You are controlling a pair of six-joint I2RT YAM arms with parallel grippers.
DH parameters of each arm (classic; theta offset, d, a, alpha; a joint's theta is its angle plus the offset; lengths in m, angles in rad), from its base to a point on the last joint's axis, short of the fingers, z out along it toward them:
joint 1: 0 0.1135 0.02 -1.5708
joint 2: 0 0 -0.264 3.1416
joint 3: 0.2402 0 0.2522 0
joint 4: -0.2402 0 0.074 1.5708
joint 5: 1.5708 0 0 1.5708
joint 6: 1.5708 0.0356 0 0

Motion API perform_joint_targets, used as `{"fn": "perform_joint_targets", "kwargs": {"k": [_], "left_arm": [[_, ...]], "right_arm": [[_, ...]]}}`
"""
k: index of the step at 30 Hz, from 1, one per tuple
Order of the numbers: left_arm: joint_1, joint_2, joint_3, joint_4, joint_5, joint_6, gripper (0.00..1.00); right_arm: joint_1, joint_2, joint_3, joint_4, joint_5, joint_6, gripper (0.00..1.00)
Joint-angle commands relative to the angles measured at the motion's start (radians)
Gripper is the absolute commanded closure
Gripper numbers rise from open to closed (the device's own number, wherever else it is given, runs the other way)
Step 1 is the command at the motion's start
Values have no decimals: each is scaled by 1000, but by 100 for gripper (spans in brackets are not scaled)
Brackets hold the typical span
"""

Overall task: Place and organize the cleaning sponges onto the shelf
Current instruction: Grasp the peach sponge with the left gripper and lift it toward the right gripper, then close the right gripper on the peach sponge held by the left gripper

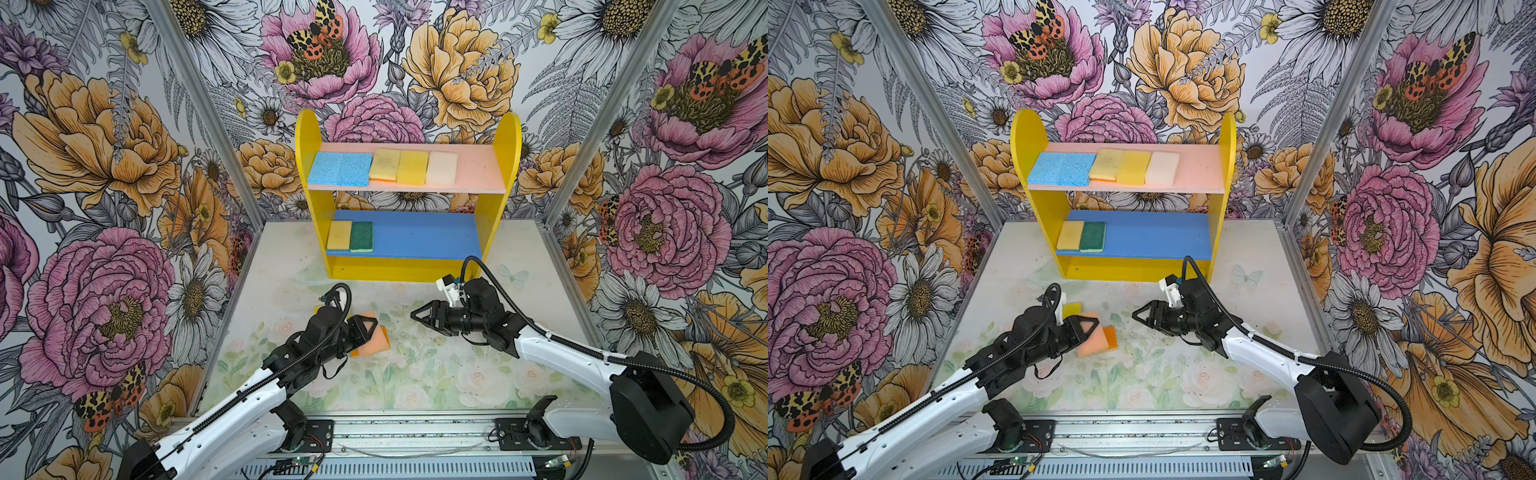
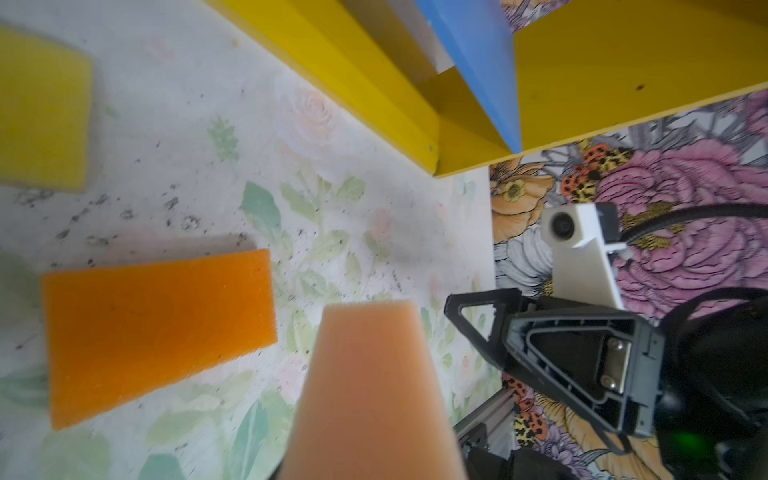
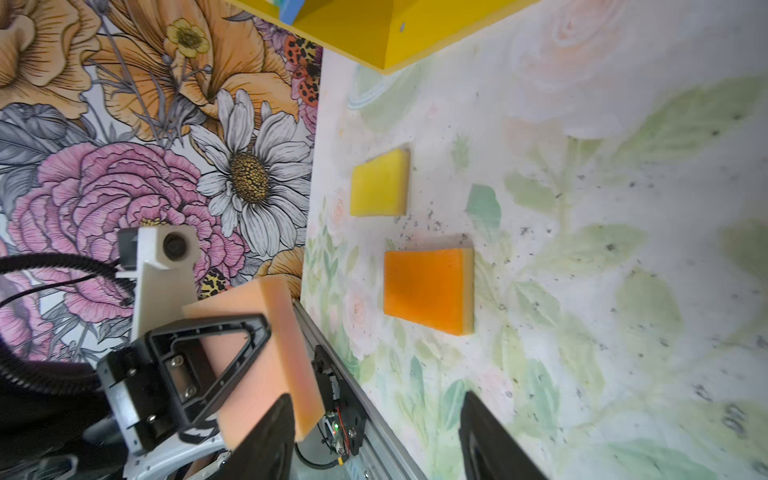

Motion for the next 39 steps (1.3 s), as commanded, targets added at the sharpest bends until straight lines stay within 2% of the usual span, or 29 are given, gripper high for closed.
{"fn": "perform_joint_targets", "kwargs": {"k": [1, 4, 8, 30, 36, 39], "left_arm": [[111, 28, -52, 366, 231, -69, 78], [125, 83, -14, 410, 303, -47, 78], [111, 133, 12, 455, 347, -33, 78], [113, 123, 9, 549, 384, -64, 78], [113, 126, 9, 556, 388, -66, 78], [114, 123, 8, 555, 389, -67, 78]], "right_arm": [[-3, -28, 42, 164, -123, 88, 36], [15, -23, 55, 214, -152, 122, 37], [47, -14, 87, 204, -163, 106, 37], [122, 63, 139, 170, -186, 80, 44], [128, 76, 140, 212, -197, 95, 52], [128, 78, 141, 219, -194, 97, 61]]}}
